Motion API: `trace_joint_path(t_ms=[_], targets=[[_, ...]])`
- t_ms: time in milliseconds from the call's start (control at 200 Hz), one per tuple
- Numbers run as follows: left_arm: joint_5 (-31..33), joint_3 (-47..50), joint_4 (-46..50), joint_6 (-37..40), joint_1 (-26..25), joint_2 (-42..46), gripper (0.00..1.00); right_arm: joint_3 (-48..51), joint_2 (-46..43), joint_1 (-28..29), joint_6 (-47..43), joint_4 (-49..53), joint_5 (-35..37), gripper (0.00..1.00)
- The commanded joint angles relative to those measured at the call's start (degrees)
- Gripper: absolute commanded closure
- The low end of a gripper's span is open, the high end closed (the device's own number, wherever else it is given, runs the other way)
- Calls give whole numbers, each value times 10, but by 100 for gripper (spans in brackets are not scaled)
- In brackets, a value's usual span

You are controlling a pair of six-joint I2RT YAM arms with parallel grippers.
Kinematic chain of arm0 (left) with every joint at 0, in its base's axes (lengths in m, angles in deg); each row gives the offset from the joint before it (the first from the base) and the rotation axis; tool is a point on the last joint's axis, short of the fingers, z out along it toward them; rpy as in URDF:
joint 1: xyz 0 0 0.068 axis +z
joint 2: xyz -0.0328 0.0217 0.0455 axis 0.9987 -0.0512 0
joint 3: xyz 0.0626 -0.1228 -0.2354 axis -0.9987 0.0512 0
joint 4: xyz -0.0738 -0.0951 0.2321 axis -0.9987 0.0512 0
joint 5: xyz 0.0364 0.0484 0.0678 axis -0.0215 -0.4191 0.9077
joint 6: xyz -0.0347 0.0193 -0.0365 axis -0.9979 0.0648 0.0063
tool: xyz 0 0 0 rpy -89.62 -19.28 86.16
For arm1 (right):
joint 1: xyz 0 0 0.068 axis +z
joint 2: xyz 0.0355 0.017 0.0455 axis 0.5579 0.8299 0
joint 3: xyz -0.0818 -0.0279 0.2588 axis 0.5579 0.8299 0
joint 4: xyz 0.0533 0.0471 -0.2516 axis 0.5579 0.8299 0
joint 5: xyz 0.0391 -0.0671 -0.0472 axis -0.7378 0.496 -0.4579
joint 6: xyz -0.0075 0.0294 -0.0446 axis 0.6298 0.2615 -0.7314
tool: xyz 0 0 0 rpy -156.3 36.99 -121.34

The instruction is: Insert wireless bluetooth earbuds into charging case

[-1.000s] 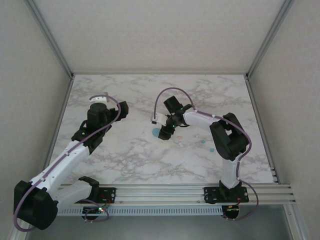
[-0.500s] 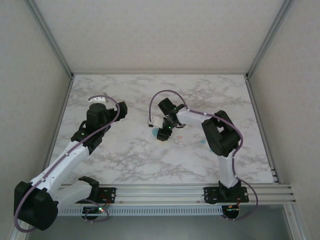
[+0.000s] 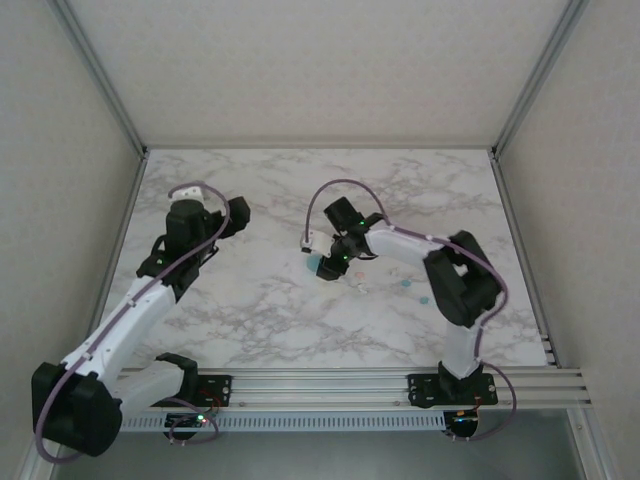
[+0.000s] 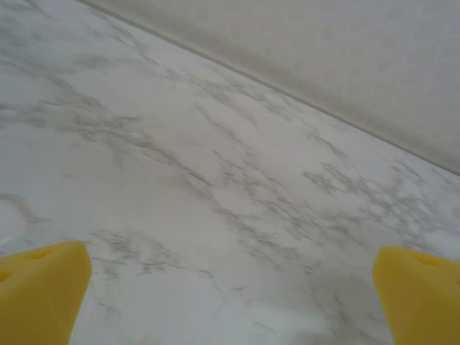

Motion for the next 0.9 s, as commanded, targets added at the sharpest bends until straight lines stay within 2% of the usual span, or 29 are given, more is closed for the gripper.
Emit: trace_joint_path(t_ms=[0,110,220,325,446,531,616,741,896], targets=[[-171,-69,4,-39,3,-48,0,29,-121,-14,43,-85,-27,69],[-331,-131,-40,-88,-7,-114,0,52,-199,-32,54,-119,-25,70],[-401,-201,-9,-76,-43,-158,0,72,-257,-49,63,-158,-29,70],[-433,-257,51,-41,-75,-187,5,73,-283,-56,69,-169,-16,70],[-476,-309,96,-20,-103,-225,15,68,-293,-57,75,-172,-7,70],[-482,-337,135,-1,-117,-250,23,72,-297,-56,88,-186,-13,70],[-497,-344,137,-5,-120,-262,28,75,-299,-57,99,-200,-13,70],[-491,-349,143,-5,-122,-270,32,79,-302,-57,106,-213,-16,69],[-491,-369,154,-5,-131,-282,40,75,-299,-57,102,-212,-15,69]])
